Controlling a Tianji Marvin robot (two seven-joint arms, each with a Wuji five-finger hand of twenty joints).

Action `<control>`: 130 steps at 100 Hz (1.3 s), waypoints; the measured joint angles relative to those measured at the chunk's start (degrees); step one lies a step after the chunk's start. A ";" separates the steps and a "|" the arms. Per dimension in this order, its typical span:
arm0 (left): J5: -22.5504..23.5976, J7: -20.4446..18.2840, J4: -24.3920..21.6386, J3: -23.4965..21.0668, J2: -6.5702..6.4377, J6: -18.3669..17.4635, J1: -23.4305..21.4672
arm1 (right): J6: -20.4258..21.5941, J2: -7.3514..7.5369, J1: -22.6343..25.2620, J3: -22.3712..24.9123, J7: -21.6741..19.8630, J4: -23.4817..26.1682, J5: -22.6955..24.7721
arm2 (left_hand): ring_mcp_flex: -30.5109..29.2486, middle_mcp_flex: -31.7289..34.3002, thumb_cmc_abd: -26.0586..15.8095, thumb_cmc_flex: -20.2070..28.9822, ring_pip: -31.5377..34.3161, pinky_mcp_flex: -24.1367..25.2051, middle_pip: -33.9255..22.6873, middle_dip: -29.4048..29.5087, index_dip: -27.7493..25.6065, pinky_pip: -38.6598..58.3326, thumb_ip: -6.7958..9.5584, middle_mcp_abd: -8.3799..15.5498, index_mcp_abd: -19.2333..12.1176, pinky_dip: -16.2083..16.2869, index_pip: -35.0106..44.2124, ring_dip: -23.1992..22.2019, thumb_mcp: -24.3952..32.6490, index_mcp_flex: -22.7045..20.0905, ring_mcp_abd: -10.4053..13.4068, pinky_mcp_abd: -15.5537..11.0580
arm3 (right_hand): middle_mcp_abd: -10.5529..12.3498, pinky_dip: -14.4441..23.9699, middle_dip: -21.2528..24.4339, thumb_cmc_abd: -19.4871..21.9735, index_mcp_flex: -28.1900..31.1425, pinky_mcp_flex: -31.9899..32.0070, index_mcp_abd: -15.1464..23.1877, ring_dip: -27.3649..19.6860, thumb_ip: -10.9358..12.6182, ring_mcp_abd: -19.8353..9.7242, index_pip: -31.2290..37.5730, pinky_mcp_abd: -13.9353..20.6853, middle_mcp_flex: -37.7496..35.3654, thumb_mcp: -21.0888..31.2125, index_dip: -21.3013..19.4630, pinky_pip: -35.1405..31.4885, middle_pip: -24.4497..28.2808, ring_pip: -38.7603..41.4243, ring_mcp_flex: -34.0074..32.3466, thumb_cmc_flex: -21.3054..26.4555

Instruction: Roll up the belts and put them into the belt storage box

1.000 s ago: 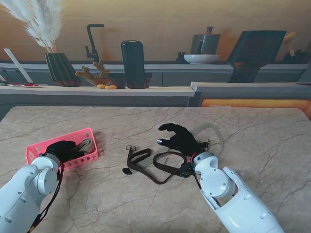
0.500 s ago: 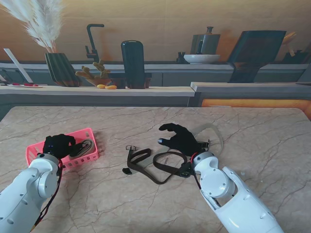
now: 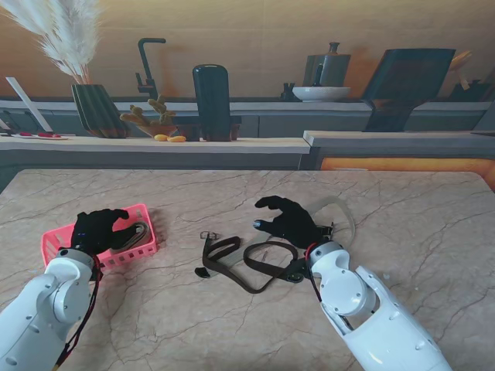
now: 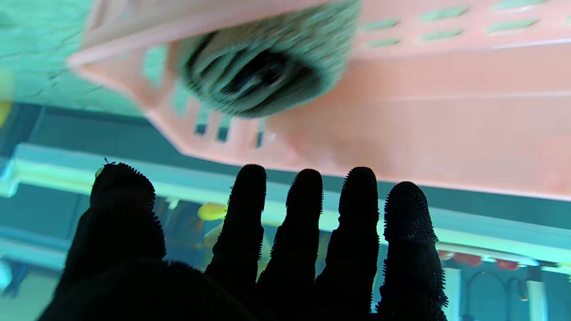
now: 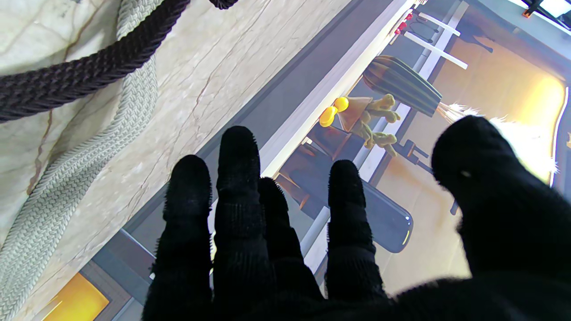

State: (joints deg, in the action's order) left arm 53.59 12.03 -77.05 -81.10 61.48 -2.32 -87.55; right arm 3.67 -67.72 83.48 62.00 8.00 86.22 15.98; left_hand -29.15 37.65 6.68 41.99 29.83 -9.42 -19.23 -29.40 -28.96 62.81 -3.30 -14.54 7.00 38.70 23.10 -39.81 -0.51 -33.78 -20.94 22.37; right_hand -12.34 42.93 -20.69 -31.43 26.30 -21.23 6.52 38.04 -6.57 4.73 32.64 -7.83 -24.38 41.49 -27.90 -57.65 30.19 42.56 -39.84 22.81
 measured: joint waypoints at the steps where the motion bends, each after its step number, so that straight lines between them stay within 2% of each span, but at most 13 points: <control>1: -0.11 0.25 -0.09 -0.08 0.03 -0.45 -0.10 | 0.05 0.00 0.03 0.03 0.00 0.02 0.03 | 0.21 -0.22 0.00 0.00 -0.27 0.11 0.04 0.00 0.40 -0.47 0.00 0.00 -0.06 -0.27 -0.29 0.08 0.00 0.15 0.15 -0.28 | 0.00 0.00 -0.03 0.00 0.00 0.00 0.00 0.00 0.00 0.00 0.00 0.00 -0.19 0.00 0.00 0.00 0.00 0.00 0.00 0.00; 11: -2.81 1.35 -1.87 -0.97 0.42 -5.09 -1.27 | 0.67 0.10 0.41 0.42 -0.12 0.44 0.34 | 0.75 -0.81 0.00 0.05 -2.37 0.84 0.90 1.08 0.39 -4.51 0.00 0.00 -0.14 -2.40 -0.55 1.27 0.00 0.01 1.03 -1.64 | -0.03 0.00 -0.67 0.00 0.71 -0.03 -0.12 0.00 0.00 0.00 0.75 0.00 -3.55 0.08 -0.04 0.00 1.44 0.00 0.00 0.00; 21: -5.17 1.17 -4.63 -1.31 0.71 -7.74 -2.55 | 1.32 0.27 0.86 0.84 -0.52 1.04 0.44 | 0.76 -0.81 0.67 -0.08 -3.82 0.85 0.98 1.26 0.53 -6.65 0.03 0.23 -0.52 -3.85 -0.65 2.41 0.07 0.62 1.59 -2.47 | -0.07 -0.13 -1.34 0.00 2.28 -0.03 -0.51 -1.44 0.00 0.00 1.07 0.00 -6.72 0.56 -0.09 2.94 2.39 -2.33 -0.49 0.00; 28: -7.20 0.52 -6.21 -1.31 0.90 -9.93 -3.18 | 1.83 0.43 1.15 1.03 -0.82 1.42 0.65 | 0.76 -0.81 0.71 -0.08 -4.95 0.78 1.01 1.83 0.53 -8.50 0.03 0.27 -0.60 -5.23 -0.66 3.10 0.07 0.62 2.00 -3.14 | -0.07 -1.90 -1.35 0.00 2.39 -0.03 -0.82 -2.84 0.00 0.00 1.07 0.00 -7.94 0.56 -0.11 5.99 2.41 -4.91 -1.86 0.00; 34: -10.89 -0.97 -7.25 -1.10 1.06 -11.48 -3.52 | 2.20 0.55 1.38 1.18 -1.02 1.69 0.88 | 0.76 -0.81 1.89 -0.10 -5.98 0.70 1.63 1.97 0.99 -10.17 0.07 0.29 -0.62 -6.13 -0.69 3.92 0.60 0.62 2.26 -3.76 | -0.07 -3.78 -1.35 0.00 2.44 0.05 -0.90 -4.13 0.00 0.00 1.07 0.00 -8.89 0.57 -0.27 8.96 2.36 -7.13 -3.17 0.00; 40: -14.94 -2.82 -8.23 -0.46 1.17 -11.91 -3.75 | 2.66 0.62 1.68 1.38 -1.07 1.92 1.12 | 0.76 -0.81 1.89 0.06 -6.99 0.49 1.96 2.49 1.08 -11.59 0.08 0.29 -0.62 -6.95 -1.22 4.71 0.60 0.62 2.27 -4.01 | -0.06 -5.58 -1.36 0.00 2.93 0.62 -0.93 -5.15 0.00 0.01 1.12 0.00 -9.98 0.57 -0.57 11.47 2.43 -9.07 -3.18 0.00; 48: -17.55 -4.25 -9.04 0.71 1.33 -12.31 -3.86 | 3.39 0.69 2.17 1.73 -1.07 2.21 1.51 | 0.77 -0.82 1.89 0.09 -7.74 0.11 2.64 2.88 1.55 -13.54 0.08 0.49 -0.62 -8.51 -1.49 5.66 0.76 0.62 2.84 -4.65 | 0.00 -6.96 -1.36 0.00 2.93 0.80 -0.95 -5.94 0.00 0.11 1.12 0.00 -10.38 0.57 -0.58 13.02 2.43 -11.01 -3.14 0.00; 64: -24.76 -4.53 -9.27 4.11 1.85 -13.22 -3.65 | 5.12 1.05 3.29 2.66 -1.49 3.00 3.64 | 0.77 -0.84 1.89 0.12 -8.52 -0.14 3.15 3.32 1.77 -14.93 0.08 0.81 -0.62 -9.58 -2.63 6.38 1.34 1.26 2.92 -5.06 | 0.61 -7.62 -1.37 0.00 2.94 0.81 -0.96 -6.59 0.00 0.14 1.12 0.00 -11.33 0.58 -0.58 13.36 2.34 -12.51 -3.13 0.00; 82: -25.62 -4.16 -9.20 7.60 2.65 -13.72 -2.63 | 6.73 1.80 4.67 4.24 -2.72 4.23 7.14 | 0.77 -0.84 1.89 0.13 -8.98 -0.24 3.17 3.32 1.79 -14.97 0.08 0.82 -0.59 -9.71 -2.70 6.40 1.81 1.26 2.92 -5.14 | 0.67 -7.62 -1.37 0.00 2.94 0.81 -0.96 -6.76 0.00 0.15 1.12 -0.65 -11.36 0.69 -0.59 13.37 2.34 -13.69 -3.13 0.00; 95: -29.05 -3.77 -9.13 10.09 3.19 -14.05 -1.54 | 8.16 2.61 5.53 6.84 -6.57 5.21 13.06 | 0.77 -0.84 1.89 0.14 -8.97 -0.65 3.17 3.32 1.79 -15.08 0.08 0.82 -0.58 -10.23 -2.70 6.42 1.94 1.25 2.92 -5.14 | 0.82 -7.62 -1.37 0.00 2.95 0.81 -0.96 -7.09 0.00 0.15 1.12 -1.42 -11.40 1.34 -0.59 13.36 2.34 -13.78 -3.13 0.00; 103: -29.07 -3.73 -9.10 11.23 3.47 -14.03 -0.79 | 8.80 3.40 5.85 8.78 -8.82 5.81 17.11 | 0.77 -0.84 1.89 0.14 -8.98 -0.78 3.17 3.32 1.79 -15.30 0.08 0.82 -0.56 -10.25 -2.70 6.42 1.95 1.24 2.92 -5.14 | 0.97 -7.62 -1.37 0.00 2.95 0.81 -0.94 -7.09 0.00 0.15 1.12 -1.54 -11.41 2.04 -0.62 13.37 2.34 -13.78 -3.38 0.06; 116: -29.19 -5.49 -9.12 12.20 3.58 -13.87 0.22 | 9.18 4.73 5.86 11.50 -11.49 6.18 20.10 | 0.77 -0.80 1.89 0.15 -8.97 -0.90 3.17 3.32 1.79 -15.65 0.08 0.82 -0.56 -10.28 -2.70 6.42 2.06 1.22 2.93 -5.14 | 1.57 -7.62 -1.37 -0.46 2.95 1.11 -0.28 -7.09 0.01 0.00 1.12 -2.05 -11.41 4.61 -0.78 13.37 1.83 -14.55 -2.87 0.12; 130: -30.69 -5.32 -9.12 13.15 3.75 -13.57 1.00 | 9.77 6.21 4.39 13.11 -15.15 5.50 28.85 | 0.77 -0.79 1.89 0.15 -8.98 -0.91 3.17 3.32 1.79 -15.66 0.08 0.82 -0.56 -10.28 -2.70 6.42 2.58 1.22 2.93 -5.14 | 2.49 -7.62 -1.37 -1.09 2.95 1.65 1.35 -9.49 0.31 -0.44 1.93 -0.75 -11.41 7.84 -1.19 15.31 0.37 -19.28 -2.08 1.27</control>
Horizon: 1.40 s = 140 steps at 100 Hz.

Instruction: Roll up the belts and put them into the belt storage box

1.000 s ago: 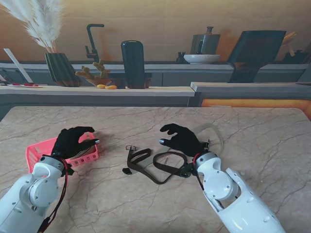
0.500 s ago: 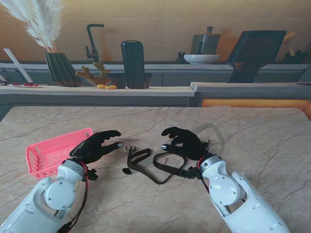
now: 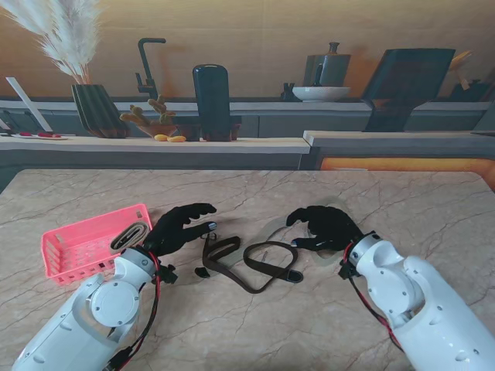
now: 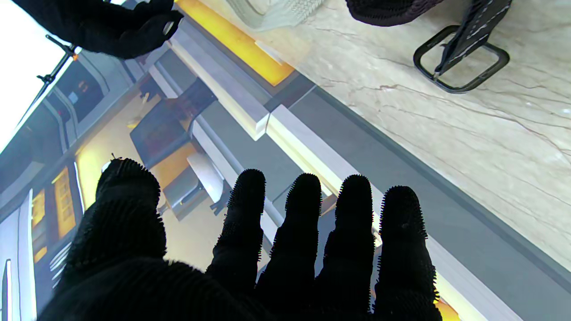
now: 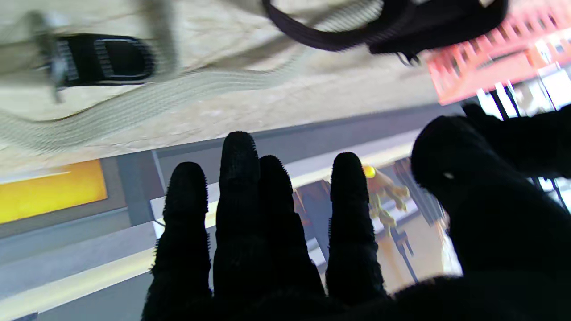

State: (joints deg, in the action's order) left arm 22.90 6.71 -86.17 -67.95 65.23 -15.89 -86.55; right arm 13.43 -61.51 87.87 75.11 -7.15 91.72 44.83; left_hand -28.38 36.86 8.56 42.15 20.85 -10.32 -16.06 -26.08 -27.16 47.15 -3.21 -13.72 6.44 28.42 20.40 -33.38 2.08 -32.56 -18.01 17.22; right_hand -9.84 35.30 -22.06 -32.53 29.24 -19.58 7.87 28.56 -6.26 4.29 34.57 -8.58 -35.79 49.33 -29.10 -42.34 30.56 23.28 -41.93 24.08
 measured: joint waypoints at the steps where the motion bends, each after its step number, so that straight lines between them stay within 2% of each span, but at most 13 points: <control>1: -0.06 0.04 0.00 0.04 0.03 0.03 0.04 | 0.04 0.12 -0.20 0.06 -0.37 -0.13 0.51 | -0.01 0.00 0.00 0.00 0.00 -0.02 0.00 0.00 0.00 0.00 0.00 0.00 0.00 0.00 0.00 0.00 0.00 -0.01 0.00 0.00 | 0.04 0.00 0.00 0.00 0.00 0.17 0.00 -0.08 0.00 -0.05 0.01 0.24 0.00 0.02 0.00 0.27 -0.01 -0.14 0.34 0.00; 9: -0.19 0.78 0.01 0.31 0.28 0.24 0.28 | 0.17 1.05 -1.74 0.35 -3.78 -1.15 2.60 | -0.03 0.03 0.00 0.01 0.00 -0.38 0.00 0.00 0.00 0.00 0.00 0.00 0.00 -0.01 0.00 0.00 0.01 -0.03 0.00 0.05 | 0.18 -0.71 0.29 0.00 -1.15 1.52 -0.40 -2.12 0.00 -0.24 0.06 0.35 1.61 -1.00 0.38 2.27 -1.11 -3.09 2.75 0.00; 18: -0.21 1.27 0.01 0.43 0.54 0.49 0.39 | 0.15 2.02 -3.15 0.29 -6.78 -1.93 5.46 | -0.04 0.04 0.00 0.01 0.00 -0.49 0.00 0.00 0.00 0.00 0.00 0.00 0.00 -0.01 0.00 0.00 0.01 -0.04 0.00 0.16 | 0.06 -1.53 0.78 0.00 -3.19 3.74 -3.75 -4.12 0.00 0.04 -2.27 1.03 4.39 -6.95 1.26 5.11 -1.64 -6.02 6.59 -0.09; 33: -0.21 1.18 -0.08 0.37 0.60 0.74 0.35 | -0.04 3.22 -4.64 -1.20 -6.28 -2.99 15.05 | -0.17 0.18 0.00 0.04 0.00 -0.59 0.00 0.00 0.00 0.00 0.01 0.00 0.00 -0.01 0.00 0.00 0.01 -0.07 0.00 0.30 | -0.81 -3.54 0.79 0.02 -4.72 5.65 -6.47 -6.02 0.05 1.06 -5.32 1.70 6.15 -11.98 1.83 9.12 -2.02 -8.06 9.95 -0.65; 38: -0.21 1.19 -0.12 0.30 0.61 0.75 0.30 | -0.13 3.48 -5.03 -1.86 -6.25 -3.39 16.14 | -0.60 0.31 0.00 0.04 0.00 -0.61 0.00 0.00 0.00 0.00 0.01 0.00 0.00 -0.01 0.00 0.00 0.02 -0.07 0.00 0.34 | -0.86 -3.97 0.79 0.07 -4.75 5.80 -6.69 -6.07 0.08 1.20 -5.70 1.76 6.25 -13.62 1.84 9.72 -2.02 -8.06 10.04 -1.37; 47: -0.20 1.26 -0.17 0.24 0.62 0.79 0.22 | -0.48 3.79 -5.84 -3.17 -6.19 -4.19 17.51 | -0.85 0.32 0.00 0.04 0.00 -0.75 0.00 0.00 0.04 0.00 0.01 0.00 0.00 -0.01 0.00 0.00 0.02 -0.72 0.00 0.40 | -1.01 -4.29 0.80 0.11 -4.77 6.49 -7.91 -6.72 0.08 1.59 -6.45 1.87 6.81 -13.38 1.84 10.60 -1.99 -8.54 11.35 -2.68; 65: -0.15 1.22 -0.18 0.12 0.62 0.91 0.12 | -2.85 4.12 -8.64 -7.27 -5.08 -7.26 21.09 | -1.08 1.11 0.00 0.06 0.41 -0.86 0.01 0.00 0.04 0.06 0.01 0.00 0.00 -0.01 0.00 0.00 0.02 -1.43 0.00 0.47 | -2.69 -5.57 1.25 0.12 -5.44 8.24 -10.81 -8.16 0.16 2.94 -10.51 2.51 10.41 -13.94 1.88 13.18 -2.70 -9.78 16.14 -6.84; 78: -0.26 1.12 -0.18 0.15 0.62 1.11 0.12 | -4.56 4.18 -11.19 -10.19 -4.26 -10.33 21.87 | -1.08 1.11 0.00 0.06 0.42 -0.87 0.01 0.00 0.04 0.07 0.01 0.00 0.00 -0.01 0.00 0.00 0.02 -1.43 0.00 0.49 | -3.64 -6.86 2.36 0.12 -6.78 9.37 -11.54 -9.78 0.16 3.42 -12.65 2.54 12.74 -13.66 1.84 15.26 -3.79 -10.87 19.19 -7.83; 99: -0.41 0.96 -0.14 0.24 0.62 1.28 0.20 | -7.61 4.22 -14.38 -13.43 -4.12 -14.08 22.37 | -1.09 1.12 0.00 0.06 0.43 -0.87 0.01 0.00 0.04 0.10 0.01 0.00 0.00 -0.01 0.00 0.01 0.04 -1.43 0.00 0.53 | -3.93 -6.95 2.90 0.12 -7.48 9.43 -12.23 -10.30 0.16 3.69 -13.25 2.58 13.35 -13.25 1.24 15.73 -4.05 -10.88 19.66 -7.86; 111: -0.64 0.89 -0.06 0.33 0.62 1.38 0.30 | -9.30 4.23 -16.45 -15.83 -3.64 -16.87 20.93 | -1.09 1.12 0.00 0.06 0.43 -0.87 0.01 0.00 0.04 0.31 0.01 0.00 -0.01 -0.01 0.00 0.01 0.04 -1.43 0.00 0.61 | -4.55 -6.96 2.92 0.07 -7.48 9.43 -13.54 -10.31 0.16 4.06 -13.99 2.60 13.35 -11.67 0.91 15.77 -4.00 -10.65 19.66 -11.52; 124: -0.78 0.69 -0.01 0.43 0.62 1.49 0.42 | -10.55 4.20 -18.49 -18.33 -2.95 -19.75 17.60 | -1.10 1.13 0.00 0.07 0.43 -0.87 0.01 0.00 0.04 0.33 0.01 0.00 -0.01 -0.01 0.00 0.01 0.04 -1.43 0.00 0.68 | -4.64 -6.96 2.93 0.07 -7.28 9.30 -14.34 -10.31 -0.05 4.27 -14.55 2.62 13.35 -10.24 0.49 15.77 -3.81 -9.45 19.62 -12.84; 140: -0.90 0.65 0.07 0.53 0.63 1.71 0.58 | -11.22 4.17 -19.35 -19.68 -3.61 -20.55 17.94 | -1.29 1.13 0.00 0.07 0.43 -0.87 0.01 0.00 0.04 0.35 0.01 0.00 -0.02 -0.01 0.00 0.01 0.04 -1.43 0.00 0.80 | -4.70 -6.96 2.93 0.15 -5.82 8.41 -15.55 -10.12 0.11 4.68 -14.76 2.56 11.39 -10.77 -0.08 15.77 -1.94 -7.65 17.75 -14.30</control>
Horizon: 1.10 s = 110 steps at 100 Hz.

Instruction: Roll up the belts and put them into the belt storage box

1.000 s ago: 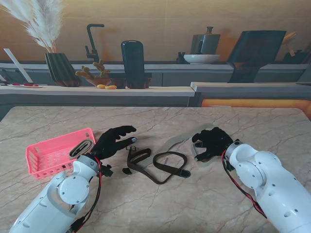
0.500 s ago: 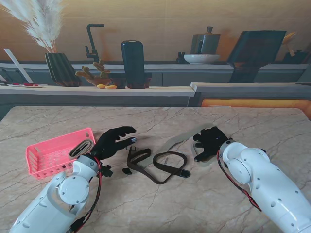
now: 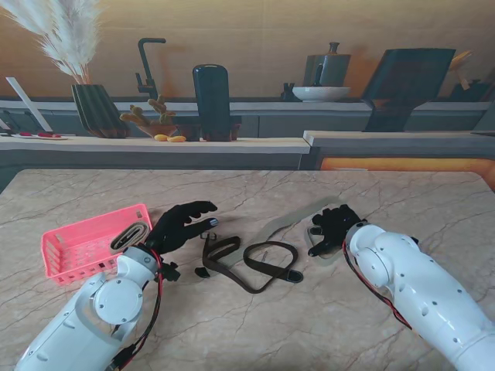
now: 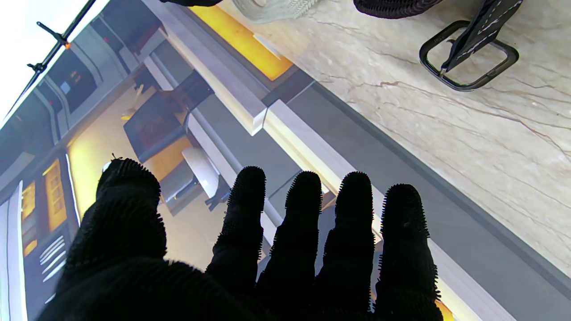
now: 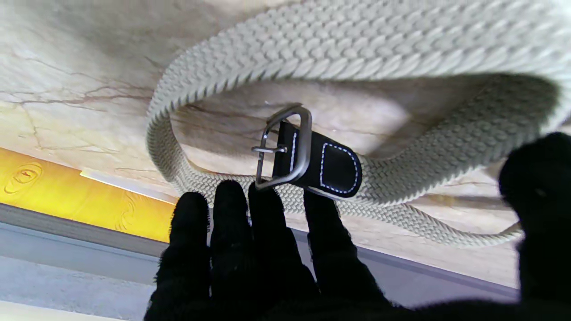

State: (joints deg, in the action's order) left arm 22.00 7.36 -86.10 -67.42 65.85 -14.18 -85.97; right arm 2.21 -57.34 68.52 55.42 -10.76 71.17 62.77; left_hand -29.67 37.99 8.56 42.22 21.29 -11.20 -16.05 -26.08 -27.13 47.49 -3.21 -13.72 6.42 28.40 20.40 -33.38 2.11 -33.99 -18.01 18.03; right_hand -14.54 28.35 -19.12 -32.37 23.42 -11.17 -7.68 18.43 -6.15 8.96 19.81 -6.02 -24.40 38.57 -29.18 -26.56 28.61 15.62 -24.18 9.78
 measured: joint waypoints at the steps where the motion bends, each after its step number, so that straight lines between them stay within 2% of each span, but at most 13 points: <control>1: -0.02 0.00 0.00 0.00 0.00 0.01 0.01 | -0.05 0.00 -0.01 -0.04 -0.10 0.00 0.00 | 0.00 0.00 0.00 0.00 0.00 0.00 0.00 0.00 0.00 0.00 0.00 0.00 0.00 0.00 0.00 0.00 0.00 0.00 0.00 0.06 | 0.00 0.00 0.00 0.02 0.21 -0.13 -0.13 0.00 0.00 0.00 -0.04 -0.02 -0.07 0.32 -0.03 0.00 0.00 0.00 0.00 -0.29; 19: -0.14 0.08 0.04 0.01 0.02 0.03 0.04 | -0.64 -0.02 0.39 -0.16 -0.68 0.36 0.16 | -0.01 0.00 0.00 0.00 0.01 0.00 0.00 0.00 0.00 0.03 0.00 0.00 -0.01 0.00 0.00 0.00 0.00 0.00 0.00 0.38 | -0.40 0.00 -0.23 1.10 2.16 -1.54 -0.60 2.60 0.01 0.31 -0.90 -0.72 -2.43 0.39 -1.72 -2.68 1.87 2.53 -2.85 -0.83; 41: -0.14 0.17 0.07 -0.02 0.04 0.03 0.05 | -0.33 0.15 2.56 0.50 1.72 2.25 5.47 | -0.01 0.00 0.00 0.00 0.02 0.00 0.00 0.00 0.00 0.04 0.00 0.00 -0.02 0.00 0.00 0.00 0.00 0.00 0.00 0.50 | -0.53 2.83 -2.22 0.55 4.90 -4.77 -0.83 7.03 0.04 0.60 -1.60 -2.20 -4.83 0.39 -4.30 -9.83 5.33 8.31 -7.55 0.48; 53: -0.14 0.15 0.10 -0.02 0.05 0.04 0.05 | 0.26 0.38 3.68 0.52 3.81 2.94 8.13 | -0.02 0.00 0.00 0.01 0.02 0.00 0.00 0.00 0.00 0.05 0.00 0.00 -0.03 0.07 0.00 0.00 0.00 0.00 0.00 0.53 | -0.69 4.59 -3.73 -0.73 5.83 -6.44 -0.88 10.24 0.14 0.67 -0.36 -2.98 -6.72 0.36 -4.90 -15.53 8.37 13.89 -9.64 5.47; 63: -0.14 0.11 0.11 -0.03 0.05 0.04 0.06 | 0.43 0.50 4.19 0.34 3.90 3.30 8.58 | -0.02 0.01 0.00 0.01 0.02 0.00 0.00 0.00 0.00 0.05 0.00 0.00 -0.04 0.08 0.00 0.00 0.00 0.00 0.00 0.55 | -1.18 5.37 -5.21 -1.37 7.11 -8.25 -1.06 13.26 3.08 0.70 1.53 -3.14 -8.67 -1.10 -5.41 -22.21 11.61 19.71 -12.70 12.23; 68: -0.14 0.11 0.11 -0.05 0.05 0.04 0.06 | 0.38 0.57 4.26 0.05 4.08 3.30 8.60 | -0.02 0.01 0.00 0.01 0.02 0.00 0.00 0.00 0.00 0.05 0.00 0.00 -0.04 0.08 0.00 0.00 0.00 0.00 0.00 0.58 | -1.21 5.41 -5.82 -1.45 7.71 -9.45 -1.46 14.47 2.53 0.73 2.44 -3.61 -10.09 -1.39 -5.41 -25.44 12.86 22.25 -14.23 15.10; 74: -0.14 0.11 0.12 -0.06 0.06 0.04 0.06 | -0.06 0.59 4.26 -0.32 4.30 3.30 8.48 | -0.02 0.01 0.00 0.01 0.02 0.00 0.00 0.00 0.00 0.05 0.00 0.00 -0.04 0.08 0.00 0.00 0.00 0.00 0.00 0.60 | -1.21 5.41 -6.40 -3.71 8.51 -10.39 -1.52 15.31 2.46 0.76 4.37 -3.72 -11.63 4.23 -5.45 -29.27 14.01 24.90 -16.27 16.08; 81: -0.15 0.13 0.13 -0.06 0.06 0.04 0.06 | -0.73 0.58 4.24 -0.67 4.55 3.28 7.92 | -0.02 0.01 0.00 0.01 0.02 0.00 0.00 0.00 0.00 0.05 0.00 0.00 -0.04 0.09 0.00 0.00 0.00 0.00 0.00 0.61 | -1.21 5.41 -6.56 -3.71 9.34 -12.02 -1.55 15.99 2.39 0.76 6.78 -4.01 -14.32 11.20 -5.45 -32.33 15.11 26.99 -18.46 16.71; 91: -0.16 0.14 0.13 -0.06 0.06 0.10 0.06 | -0.98 0.49 4.23 -0.73 4.93 3.14 7.22 | -0.02 0.01 0.00 0.01 0.02 0.00 0.00 0.00 0.00 0.05 0.00 0.00 -0.04 0.09 0.00 0.00 0.00 0.00 0.00 0.62 | -0.42 5.41 -7.06 -3.66 12.14 -14.61 -1.19 16.68 2.36 0.64 10.75 -4.56 -18.45 14.56 -5.45 -35.28 16.10 29.14 -22.38 17.38; 95: -0.18 0.14 0.13 -0.06 0.06 0.15 0.06 | -0.97 0.46 4.24 -0.71 5.16 3.12 7.14 | -0.02 0.01 0.00 0.01 0.02 0.00 0.00 0.00 0.00 0.05 0.00 0.00 -0.04 0.09 0.00 0.00 0.00 0.00 0.00 0.62 | 0.21 5.41 -7.13 -3.65 12.76 -15.77 -0.20 16.89 2.16 0.39 14.55 -4.58 -20.16 14.86 -1.76 -36.29 16.57 29.78 -23.80 18.87; 99: -0.21 0.14 0.13 -0.06 0.07 0.21 0.07 | -0.87 0.43 4.30 -0.63 5.38 3.11 7.14 | -0.02 0.01 0.00 0.01 0.03 0.00 0.00 0.00 0.00 0.05 0.00 0.00 -0.04 0.09 0.00 0.00 0.00 0.00 0.00 0.63 | 0.89 5.41 -7.13 -3.65 13.46 -16.67 1.31 17.28 -0.38 0.24 19.18 -4.63 -21.70 14.99 2.70 -37.23 16.76 30.35 -25.25 21.02; 109: -0.30 0.14 0.15 -0.01 0.07 0.37 0.09 | -0.29 0.38 4.62 -0.17 5.65 3.21 7.25 | -0.02 0.01 0.00 0.01 0.03 0.00 0.01 0.00 0.00 0.06 0.00 0.00 -0.05 0.09 0.00 0.00 0.00 0.00 0.00 0.65 | 2.45 5.41 -7.17 -4.40 15.52 -18.20 5.28 18.44 -1.71 0.03 29.92 -4.94 -26.81 14.38 10.65 -38.82 17.66 32.51 -28.77 23.92; 110: -0.30 0.14 0.15 0.00 0.07 0.37 0.10 | -0.24 0.38 4.66 -0.12 5.64 3.24 7.26 | -0.02 0.01 0.00 0.01 0.03 0.00 0.01 0.00 0.00 0.06 0.00 0.00 -0.05 0.10 0.00 0.00 0.00 0.00 0.00 0.65 | 2.50 5.41 -7.18 -4.46 15.73 -18.29 5.87 18.63 -2.79 0.03 30.81 -4.98 -27.43 14.38 11.15 -38.92 17.66 32.69 -29.13 23.96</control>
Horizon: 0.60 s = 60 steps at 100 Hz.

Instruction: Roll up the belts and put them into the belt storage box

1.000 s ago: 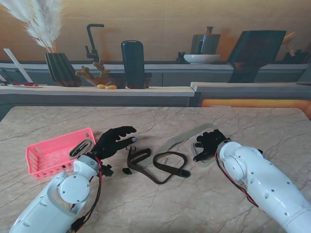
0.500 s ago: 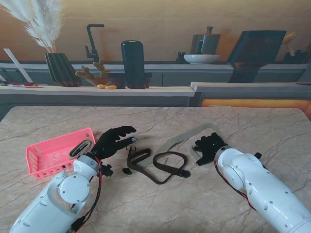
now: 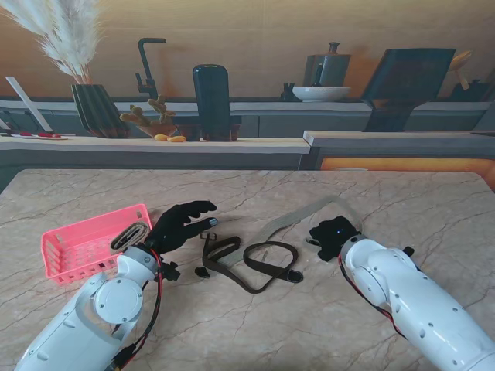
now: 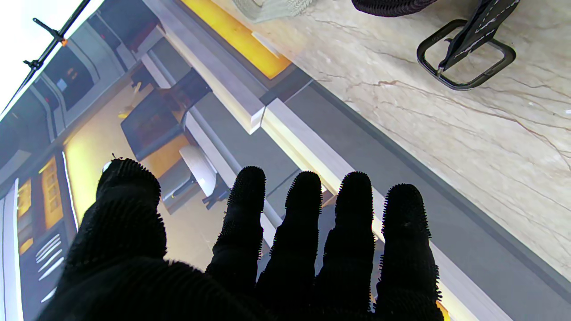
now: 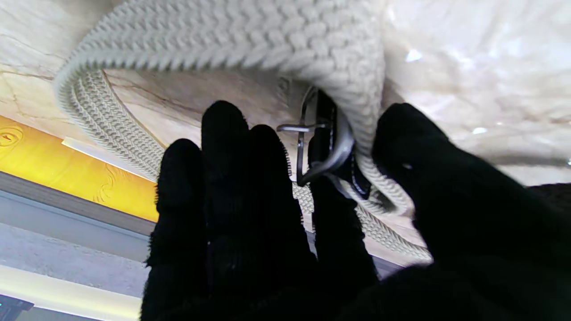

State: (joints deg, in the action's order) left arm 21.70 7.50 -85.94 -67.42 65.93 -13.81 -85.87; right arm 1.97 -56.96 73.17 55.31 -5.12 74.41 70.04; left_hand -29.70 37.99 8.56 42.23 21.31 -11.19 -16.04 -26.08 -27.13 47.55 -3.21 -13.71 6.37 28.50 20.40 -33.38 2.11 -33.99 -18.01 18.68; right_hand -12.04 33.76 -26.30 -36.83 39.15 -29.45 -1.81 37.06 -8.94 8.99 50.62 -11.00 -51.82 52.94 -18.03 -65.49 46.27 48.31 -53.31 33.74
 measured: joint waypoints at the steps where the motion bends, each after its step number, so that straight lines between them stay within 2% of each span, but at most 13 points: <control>1: -0.01 0.00 0.00 0.00 0.00 0.01 0.00 | 0.04 0.00 0.04 0.06 -0.02 0.03 0.01 | 0.00 0.00 0.00 0.00 0.00 0.00 0.00 0.00 0.00 0.00 0.00 0.00 0.00 0.00 0.00 0.00 0.00 0.00 0.00 0.00 | 0.16 0.01 -0.02 0.00 0.22 -0.02 0.44 0.22 0.03 0.00 0.51 -0.10 -0.41 0.00 0.48 -0.02 0.03 0.09 -0.06 0.01; 7: -0.10 -0.01 0.04 0.01 0.01 0.02 0.03 | 0.18 0.00 0.18 0.24 -0.44 0.21 0.00 | 0.00 0.00 0.00 0.00 0.00 0.00 0.00 0.00 0.00 0.00 0.00 0.00 0.00 0.00 0.00 0.00 0.00 0.00 0.00 0.03 | 0.75 0.03 -0.13 -0.68 3.23 -0.51 2.71 1.02 0.00 0.06 3.46 -0.24 -3.20 -0.02 1.36 -0.23 0.69 2.03 -1.86 0.55; 16: -0.25 -0.01 0.09 0.04 0.02 0.02 0.08 | 0.19 0.00 0.04 0.14 -2.34 0.51 -0.34 | 0.00 0.00 -0.01 0.00 0.00 0.00 0.00 0.00 -0.20 0.00 0.00 0.00 0.00 0.00 0.00 0.00 0.00 0.00 0.00 0.05 | 1.34 0.06 -0.14 -0.69 6.50 -0.51 3.71 1.71 -0.39 0.26 5.17 -0.25 -6.47 -0.02 2.30 -0.36 0.66 3.29 -3.33 0.55; 23: -0.29 -0.02 0.11 0.04 0.03 0.02 0.09 | 0.19 0.04 -0.55 -0.27 -5.42 0.85 -0.79 | 0.00 0.00 -0.01 0.01 0.00 0.00 0.00 0.00 -0.21 0.00 0.00 0.00 -0.01 0.00 0.00 0.00 0.00 0.00 0.00 0.06 | 1.47 0.06 -0.14 -0.48 7.19 -0.37 3.13 1.90 -0.42 0.52 8.40 -0.28 -7.83 0.14 1.78 -0.36 0.64 3.50 -3.88 0.79; 26: -0.29 -0.02 0.13 0.05 0.03 0.02 0.10 | 0.19 0.06 -0.88 -0.34 -7.26 1.20 -1.04 | 0.00 0.01 -0.01 0.01 0.00 0.00 0.00 0.00 -0.21 0.00 0.00 0.00 -0.01 0.00 0.00 0.00 0.00 -0.08 0.00 0.06 | 1.54 0.06 -0.14 -0.85 7.75 0.14 3.06 2.09 -1.20 0.61 8.29 -0.33 -8.26 -0.27 2.08 -0.36 0.58 3.52 -3.88 1.16; 27: -0.29 -0.02 0.13 0.05 0.03 0.02 0.11 | 0.19 0.07 -0.99 -0.35 -7.87 1.32 -1.13 | 0.00 0.01 -0.01 0.01 0.00 0.00 0.00 0.00 -0.21 0.00 0.00 0.00 -0.01 0.00 0.00 0.00 0.00 -0.33 0.00 0.06 | 1.56 0.06 -0.14 -0.85 7.97 0.19 3.06 2.16 -2.24 0.63 8.13 -0.33 -8.35 -0.67 2.25 -0.36 0.47 3.52 -3.88 1.73; 31: -0.29 -0.02 0.16 0.05 0.04 0.02 0.12 | 0.30 0.08 -1.33 -0.34 -9.48 1.64 -1.60 | 0.00 0.01 -0.01 0.01 0.01 0.00 0.00 0.00 -0.21 0.00 0.00 0.00 -0.01 0.00 0.00 0.00 0.00 -0.88 0.00 0.07 | 1.86 0.06 -0.14 -1.00 8.85 0.44 3.06 2.37 -2.42 0.65 7.28 -0.35 -8.94 -1.64 3.60 -0.36 0.41 3.52 -3.88 1.92; 34: -0.29 0.00 0.20 0.05 0.04 -0.01 0.13 | 0.48 0.08 -1.42 -0.25 -9.53 1.66 -2.08 | 0.00 0.01 -0.01 0.01 0.01 0.00 0.00 0.00 -0.21 0.00 0.00 0.00 -0.01 0.00 0.00 0.00 0.00 -0.88 0.00 0.08 | 2.03 0.06 -0.14 -1.03 9.26 0.93 3.26 2.44 -3.63 0.65 6.68 -0.35 -8.96 -2.02 4.38 -0.36 0.21 3.52 -3.85 2.40; 46: -0.14 0.41 0.51 0.06 0.09 -0.72 0.20 | 0.80 -0.50 0.27 2.93 -6.81 2.39 -5.36 | 0.00 0.01 -0.01 0.03 0.01 0.00 0.00 0.00 -0.22 0.00 0.00 0.04 -0.36 0.02 0.00 0.00 0.00 -0.88 0.00 0.14 | 2.62 0.06 -0.09 -1.03 9.57 2.32 4.06 2.47 -3.71 0.65 6.45 -0.35 -9.69 -2.58 5.07 -0.21 -0.45 3.52 -3.80 2.45; 60: 1.96 1.49 1.25 0.23 0.12 -1.95 0.50 | -2.12 -1.29 4.38 7.27 -6.33 7.43 -12.56 | -0.99 0.02 -0.01 0.09 0.71 0.00 0.00 0.00 -0.79 0.13 0.00 0.15 -0.69 0.41 0.15 0.00 0.00 -0.88 0.00 0.20 | 2.67 0.06 -0.08 -1.03 9.79 3.00 4.10 2.47 -3.72 0.71 6.38 -0.35 -10.24 -2.58 5.11 0.28 -1.04 3.52 -3.78 2.48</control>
State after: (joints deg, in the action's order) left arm 23.66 8.99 -84.69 -67.19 66.04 -15.76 -85.37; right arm -0.15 -58.25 77.55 62.58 -11.45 81.84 57.47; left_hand -30.69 38.01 8.55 42.32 22.02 -11.20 -16.04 -26.08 -27.92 47.69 -3.21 -13.57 5.69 28.91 20.55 -33.38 2.11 -34.87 -18.01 18.88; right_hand -9.37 33.82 -26.39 -37.86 48.94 -26.45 2.30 39.53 -12.66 9.70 57.00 -11.35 -62.06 50.36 -12.92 -65.21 45.23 51.83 -57.09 36.22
